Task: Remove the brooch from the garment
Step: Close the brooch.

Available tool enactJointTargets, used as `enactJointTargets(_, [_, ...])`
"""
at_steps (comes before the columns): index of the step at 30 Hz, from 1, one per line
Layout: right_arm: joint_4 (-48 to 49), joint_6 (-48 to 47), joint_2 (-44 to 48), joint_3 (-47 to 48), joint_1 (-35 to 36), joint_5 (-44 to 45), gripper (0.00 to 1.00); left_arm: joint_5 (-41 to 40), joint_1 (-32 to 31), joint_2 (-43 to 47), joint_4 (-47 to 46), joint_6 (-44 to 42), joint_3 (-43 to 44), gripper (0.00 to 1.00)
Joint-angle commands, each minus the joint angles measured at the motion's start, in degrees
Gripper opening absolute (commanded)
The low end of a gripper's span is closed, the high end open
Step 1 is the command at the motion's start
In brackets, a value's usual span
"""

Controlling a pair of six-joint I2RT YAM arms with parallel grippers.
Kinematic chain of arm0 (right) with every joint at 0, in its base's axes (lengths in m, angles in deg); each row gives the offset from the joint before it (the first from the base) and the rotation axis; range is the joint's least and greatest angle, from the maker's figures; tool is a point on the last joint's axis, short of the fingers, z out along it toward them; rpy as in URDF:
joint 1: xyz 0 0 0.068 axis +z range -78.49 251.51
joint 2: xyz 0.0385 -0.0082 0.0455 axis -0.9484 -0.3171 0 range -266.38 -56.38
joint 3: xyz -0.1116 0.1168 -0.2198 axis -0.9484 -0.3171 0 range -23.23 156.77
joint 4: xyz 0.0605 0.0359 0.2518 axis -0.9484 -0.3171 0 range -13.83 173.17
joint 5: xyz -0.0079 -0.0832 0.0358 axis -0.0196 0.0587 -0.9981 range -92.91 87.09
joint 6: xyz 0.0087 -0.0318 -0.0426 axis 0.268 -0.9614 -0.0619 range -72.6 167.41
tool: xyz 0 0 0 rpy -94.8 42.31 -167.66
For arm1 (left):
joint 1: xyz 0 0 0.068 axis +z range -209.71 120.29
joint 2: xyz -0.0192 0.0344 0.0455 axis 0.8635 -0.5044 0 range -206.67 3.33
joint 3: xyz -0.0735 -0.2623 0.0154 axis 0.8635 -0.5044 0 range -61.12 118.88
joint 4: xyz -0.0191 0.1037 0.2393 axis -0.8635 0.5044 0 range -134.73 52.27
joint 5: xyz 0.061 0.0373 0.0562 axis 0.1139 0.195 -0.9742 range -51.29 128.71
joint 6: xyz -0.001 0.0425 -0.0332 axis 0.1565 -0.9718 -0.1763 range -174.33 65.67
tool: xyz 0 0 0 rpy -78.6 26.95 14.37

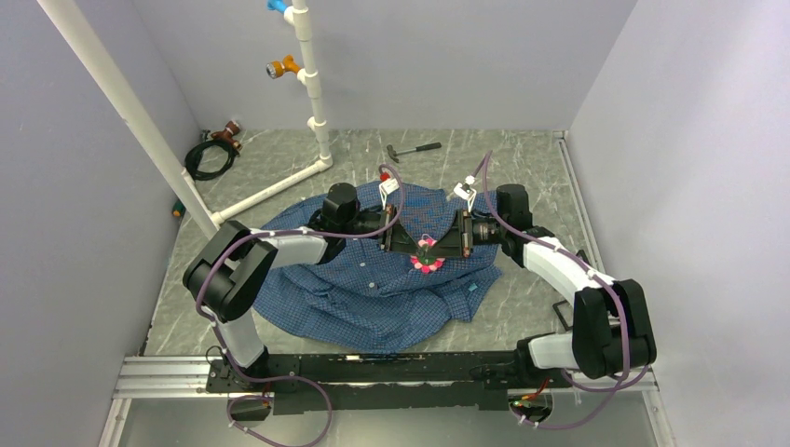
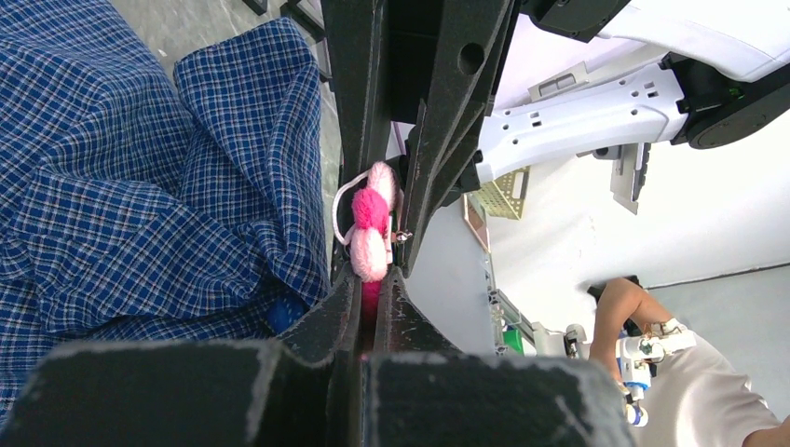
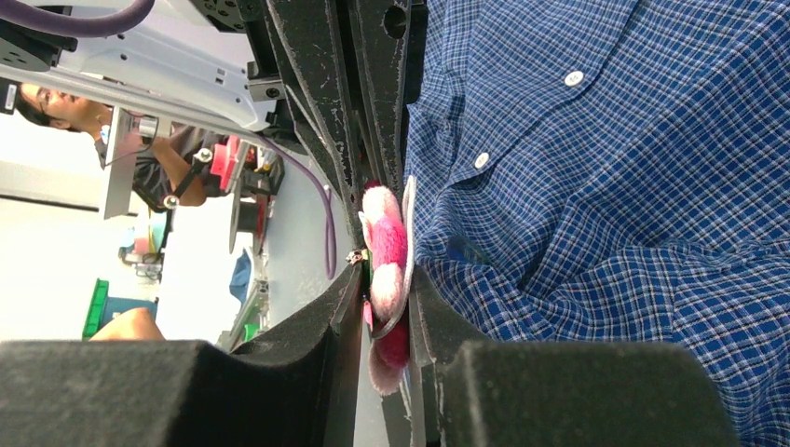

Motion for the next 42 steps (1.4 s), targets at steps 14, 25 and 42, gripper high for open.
enactJointTargets(14, [-0.1, -1.2, 1.8, 1.0, -1.5, -3.1, 0.36, 1.0, 0.8, 1.0, -0.8, -0.7, 0.2, 0.0])
enactJointTargets(25, [4.7, 2.1, 1.5, 0.3, -1.2, -1.9, 0.35, 1.5, 0.2, 1.0, -2.3, 0.1, 0.3, 0.0])
enactJointTargets(42, [3.4, 0.7, 1.0, 0.6, 0.4, 0.1, 0.31, 1.4, -0.6, 0.9, -3.0, 0.7, 0.9, 0.0])
